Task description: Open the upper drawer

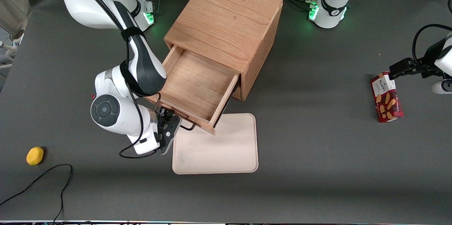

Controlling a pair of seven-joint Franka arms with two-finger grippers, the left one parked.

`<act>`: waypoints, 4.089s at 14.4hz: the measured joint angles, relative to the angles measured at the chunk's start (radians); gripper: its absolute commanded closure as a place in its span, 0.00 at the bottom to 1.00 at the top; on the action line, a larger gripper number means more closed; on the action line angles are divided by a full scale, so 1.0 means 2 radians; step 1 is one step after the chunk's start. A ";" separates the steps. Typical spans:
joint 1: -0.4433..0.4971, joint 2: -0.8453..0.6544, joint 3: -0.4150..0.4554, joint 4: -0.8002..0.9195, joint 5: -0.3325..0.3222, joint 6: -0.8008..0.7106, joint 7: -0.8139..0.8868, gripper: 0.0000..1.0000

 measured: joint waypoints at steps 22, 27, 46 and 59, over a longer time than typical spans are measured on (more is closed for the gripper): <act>-0.027 0.042 0.000 0.067 0.025 -0.024 0.022 0.00; -0.027 0.042 0.002 0.076 0.036 -0.014 0.039 0.00; -0.033 -0.031 -0.005 0.094 0.036 -0.074 0.067 0.00; -0.046 -0.181 -0.068 0.009 0.035 -0.122 0.212 0.00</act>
